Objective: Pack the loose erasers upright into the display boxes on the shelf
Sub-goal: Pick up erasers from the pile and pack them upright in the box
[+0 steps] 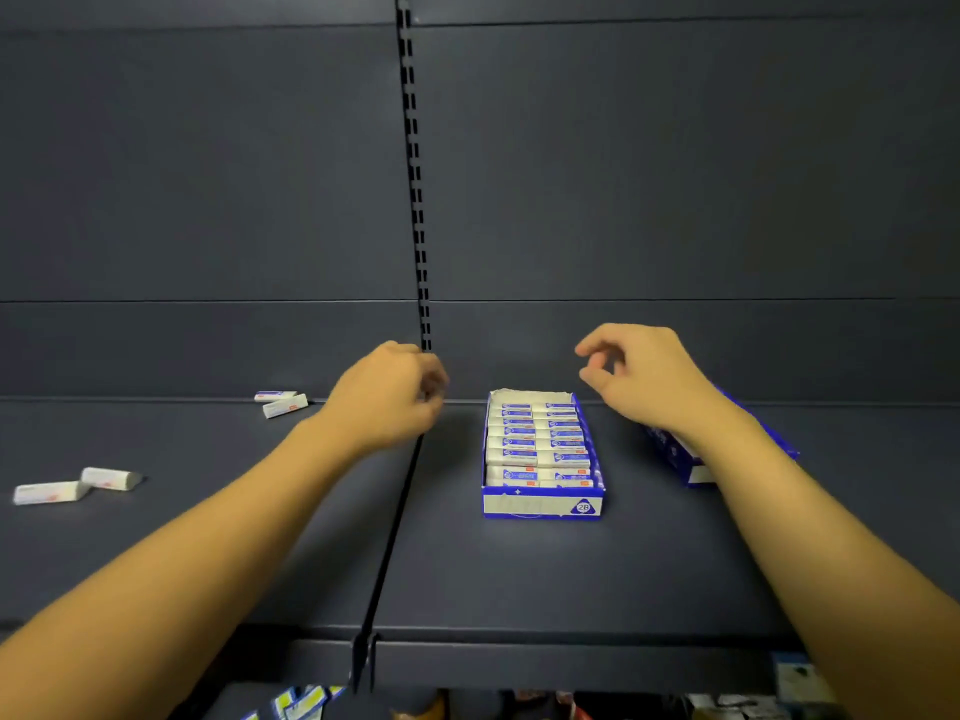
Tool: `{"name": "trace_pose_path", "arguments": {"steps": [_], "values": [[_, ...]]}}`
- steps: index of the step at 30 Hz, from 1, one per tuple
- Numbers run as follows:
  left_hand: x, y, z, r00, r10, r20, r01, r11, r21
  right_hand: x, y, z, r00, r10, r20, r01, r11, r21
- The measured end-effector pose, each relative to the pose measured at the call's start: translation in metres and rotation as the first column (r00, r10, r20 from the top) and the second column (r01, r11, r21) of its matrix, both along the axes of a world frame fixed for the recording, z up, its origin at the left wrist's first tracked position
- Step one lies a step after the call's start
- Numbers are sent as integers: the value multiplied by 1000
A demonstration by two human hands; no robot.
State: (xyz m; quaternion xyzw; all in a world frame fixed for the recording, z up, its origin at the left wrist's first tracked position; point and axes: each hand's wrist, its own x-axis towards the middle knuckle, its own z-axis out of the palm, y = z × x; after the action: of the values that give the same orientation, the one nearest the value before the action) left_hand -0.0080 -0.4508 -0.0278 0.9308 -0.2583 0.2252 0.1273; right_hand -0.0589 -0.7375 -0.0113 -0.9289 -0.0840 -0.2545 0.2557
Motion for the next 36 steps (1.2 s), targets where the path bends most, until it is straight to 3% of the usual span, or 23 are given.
{"name": "trace_pose_path", "arguments": {"steps": [3,7,11,15,25,36], "values": [[-6,19,7,979,197,-46,-192,977,95,10,21,12,994,59,-95,-61,998,-16],[-22,42,11,934,346,-86,-325,925,196,23,66,14,964,91,-248,-139,974,-179],[-41,69,8,887,444,-126,-417,888,196,16,109,10,938,65,-341,-192,916,-352],[-60,100,7,842,522,-138,-500,850,168,5,141,6,926,47,-374,-204,896,-395],[-89,171,11,847,528,-60,-510,840,185,-21,230,13,938,23,-346,-191,867,-460],[-103,260,13,891,449,-76,-428,883,194,-48,334,15,947,-22,-319,-135,878,-460]]}}
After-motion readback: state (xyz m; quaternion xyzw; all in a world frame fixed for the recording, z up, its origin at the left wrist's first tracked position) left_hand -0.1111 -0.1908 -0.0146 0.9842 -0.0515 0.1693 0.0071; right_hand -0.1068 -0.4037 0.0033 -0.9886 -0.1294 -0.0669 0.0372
